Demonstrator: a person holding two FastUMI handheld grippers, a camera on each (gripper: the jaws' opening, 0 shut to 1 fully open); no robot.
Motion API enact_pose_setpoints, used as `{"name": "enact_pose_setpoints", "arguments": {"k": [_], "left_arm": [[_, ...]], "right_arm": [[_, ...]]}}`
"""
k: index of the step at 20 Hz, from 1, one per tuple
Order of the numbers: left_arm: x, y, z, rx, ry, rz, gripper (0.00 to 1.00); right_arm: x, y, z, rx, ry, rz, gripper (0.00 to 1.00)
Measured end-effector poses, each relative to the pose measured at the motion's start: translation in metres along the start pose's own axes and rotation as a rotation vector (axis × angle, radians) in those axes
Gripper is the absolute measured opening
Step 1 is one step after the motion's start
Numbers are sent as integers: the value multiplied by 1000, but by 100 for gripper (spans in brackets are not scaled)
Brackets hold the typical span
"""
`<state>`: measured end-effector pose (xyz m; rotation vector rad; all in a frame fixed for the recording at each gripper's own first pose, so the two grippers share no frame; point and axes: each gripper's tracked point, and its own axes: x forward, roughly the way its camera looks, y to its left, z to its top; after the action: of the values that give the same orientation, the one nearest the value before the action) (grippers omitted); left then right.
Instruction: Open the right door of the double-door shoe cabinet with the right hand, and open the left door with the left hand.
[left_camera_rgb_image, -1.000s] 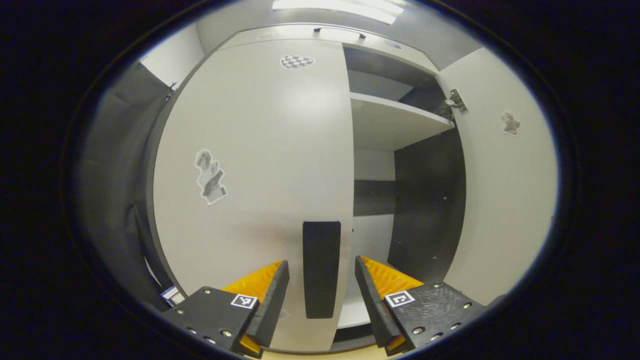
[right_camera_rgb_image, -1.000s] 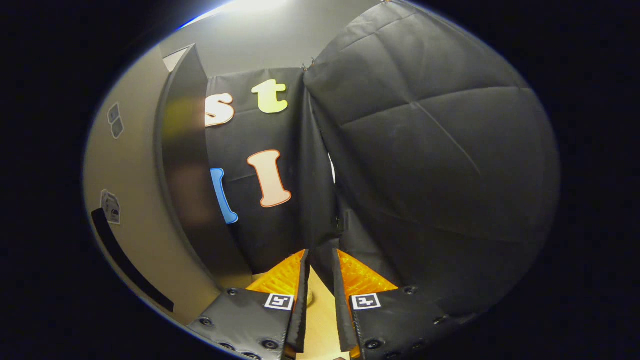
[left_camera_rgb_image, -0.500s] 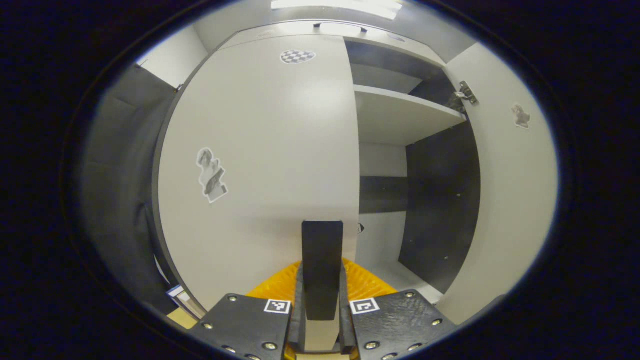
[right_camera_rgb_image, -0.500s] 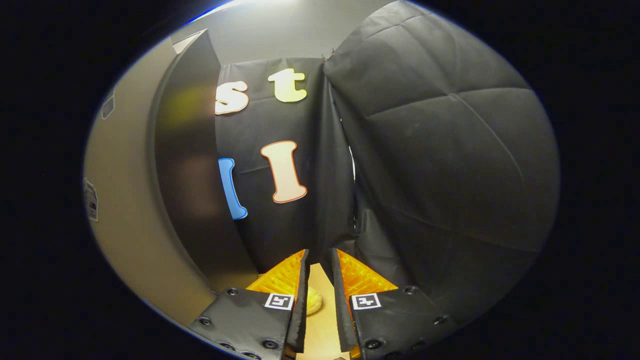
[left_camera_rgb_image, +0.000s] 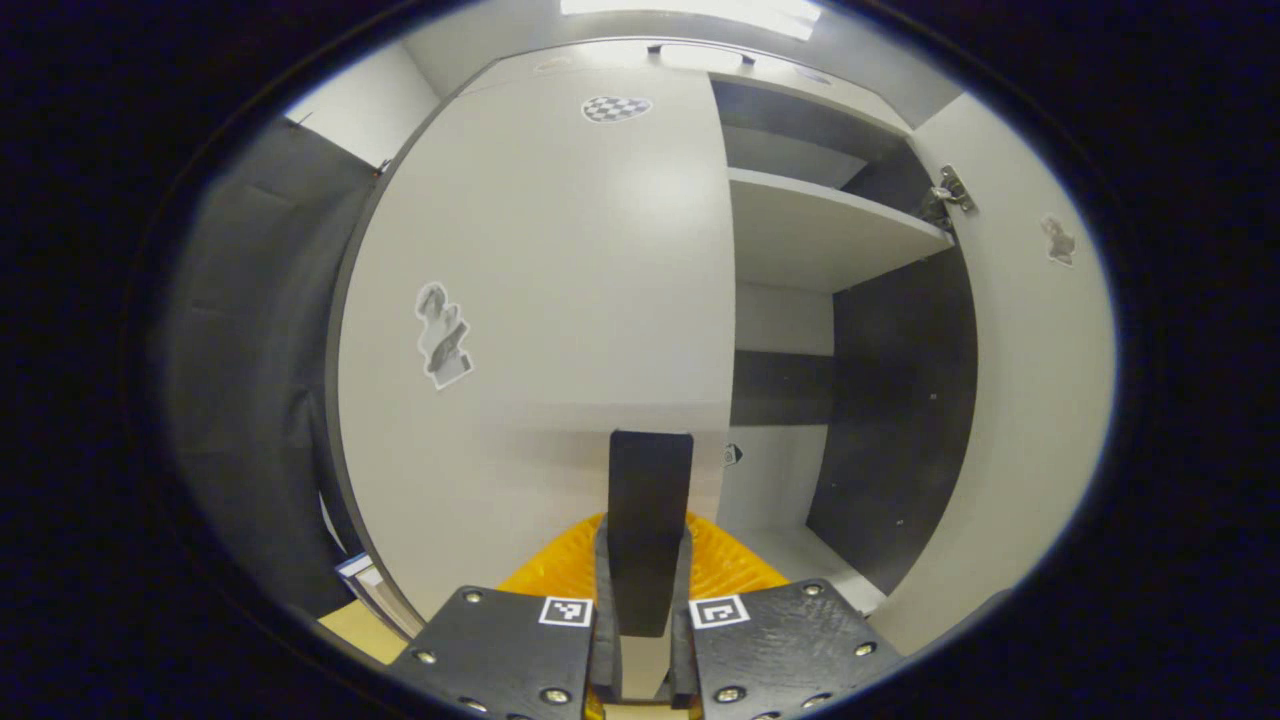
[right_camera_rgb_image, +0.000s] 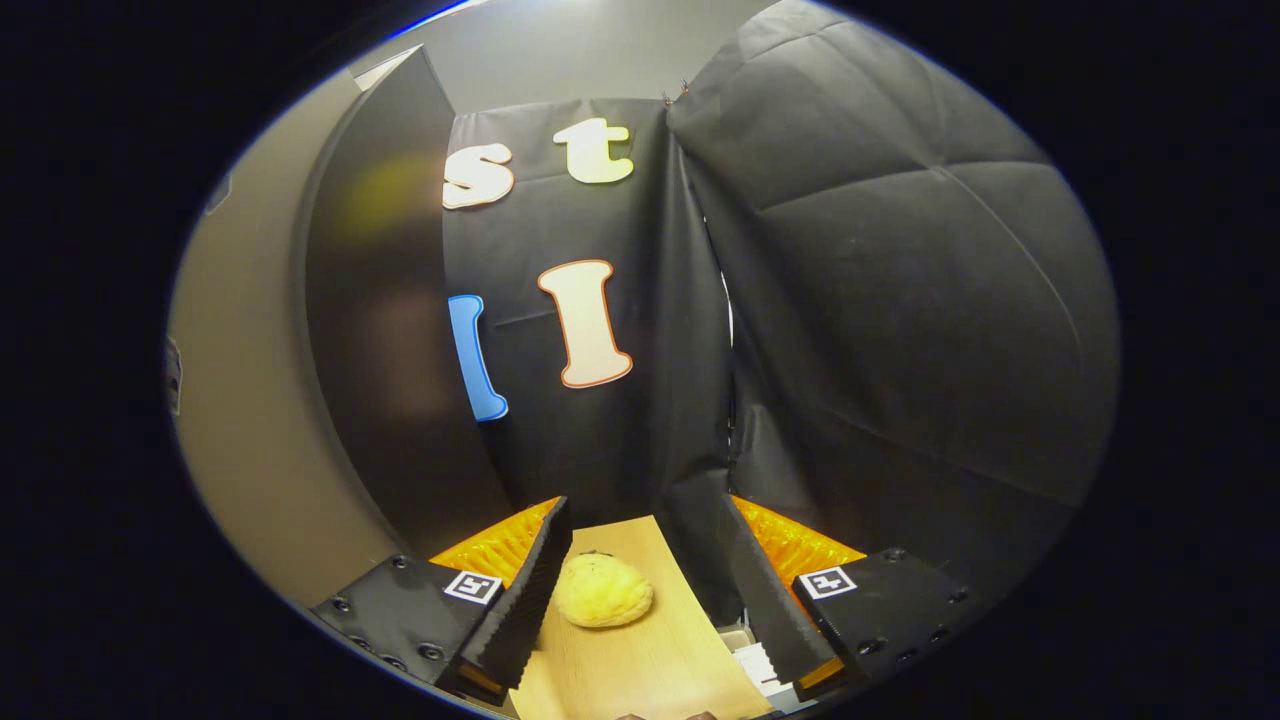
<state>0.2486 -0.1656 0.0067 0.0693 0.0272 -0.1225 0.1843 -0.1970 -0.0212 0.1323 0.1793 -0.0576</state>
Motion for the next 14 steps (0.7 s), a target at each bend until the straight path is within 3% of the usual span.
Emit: {"name": "enact_pose_setpoints", "arguments": {"k": [1, 2, 3, 8, 14], "left_arm": [[-2, 1, 0, 9, 1, 8, 21], [-3, 2, -1, 13, 4, 13, 21], [-4, 2, -1, 11, 9, 13, 22], [-7, 6, -1, 5, 28, 20, 19], [-8, 3, 1, -30, 45, -41, 19]], "right_arm": [[0, -3, -2, -6, 4, -9, 85], [-1, -5, -4, -10, 8, -17, 94], [-3, -6, -3, -17, 5, -23, 96], [-6, -2, -8, 10, 6, -31, 100], [-42, 10, -11, 18, -6, -65, 98]]}}
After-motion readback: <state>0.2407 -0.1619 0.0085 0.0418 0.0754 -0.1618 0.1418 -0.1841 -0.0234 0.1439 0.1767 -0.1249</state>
